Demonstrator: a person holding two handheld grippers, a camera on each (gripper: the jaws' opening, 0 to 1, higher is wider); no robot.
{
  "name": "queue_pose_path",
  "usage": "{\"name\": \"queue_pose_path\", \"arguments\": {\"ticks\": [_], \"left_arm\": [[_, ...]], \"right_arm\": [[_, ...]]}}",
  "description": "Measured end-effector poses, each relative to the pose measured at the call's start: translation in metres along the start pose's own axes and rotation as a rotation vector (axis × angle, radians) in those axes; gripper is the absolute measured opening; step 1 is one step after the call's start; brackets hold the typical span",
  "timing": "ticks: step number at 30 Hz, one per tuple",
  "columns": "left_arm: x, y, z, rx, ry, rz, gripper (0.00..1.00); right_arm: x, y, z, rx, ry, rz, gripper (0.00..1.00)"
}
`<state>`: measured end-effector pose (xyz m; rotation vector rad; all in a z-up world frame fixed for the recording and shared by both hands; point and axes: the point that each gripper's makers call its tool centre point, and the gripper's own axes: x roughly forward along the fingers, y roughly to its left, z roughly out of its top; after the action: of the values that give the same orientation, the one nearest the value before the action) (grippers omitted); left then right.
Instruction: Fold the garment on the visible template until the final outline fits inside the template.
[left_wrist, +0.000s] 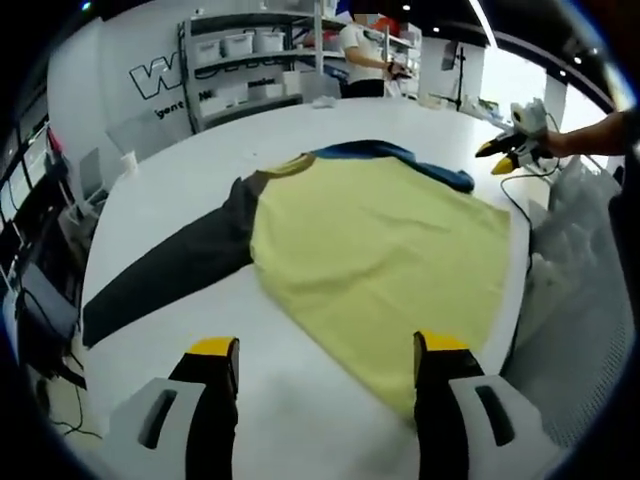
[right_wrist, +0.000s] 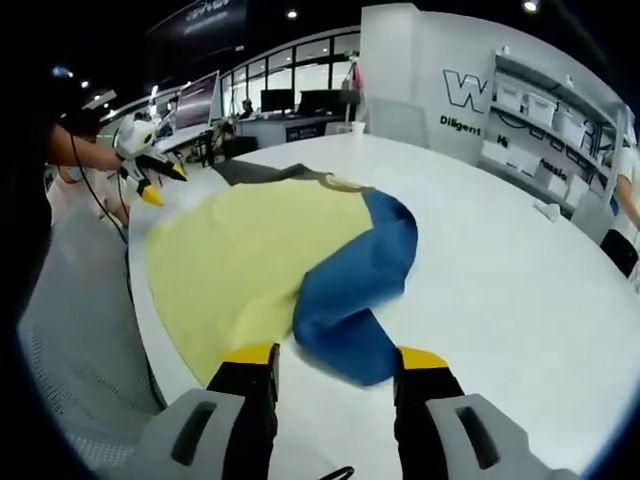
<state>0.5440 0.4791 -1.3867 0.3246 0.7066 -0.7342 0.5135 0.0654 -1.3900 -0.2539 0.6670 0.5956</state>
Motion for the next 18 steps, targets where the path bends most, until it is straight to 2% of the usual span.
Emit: {"name": "queue_pose_path", "arguments": {"ticks": [9,12,18], "left_arm": [[0.004,0.002,0.018,0.062,-0.051,0.032,0.94],[0.005,0.002,0.022,0.058,-0.059,0.036,0.99],[0.009,0.003,0.030,0.065,-0.080,0.040,0.99]], "right_arm": [[0.002,-0.011,-0.004,-0.012,0.019,-0.010,0.44],[0.003,-0.015,-0.005,-0.018,0.028,-0.014,0.43],[0.008,-0.026,-0.009,0.011,0.037,-0.016,0.42]]}}
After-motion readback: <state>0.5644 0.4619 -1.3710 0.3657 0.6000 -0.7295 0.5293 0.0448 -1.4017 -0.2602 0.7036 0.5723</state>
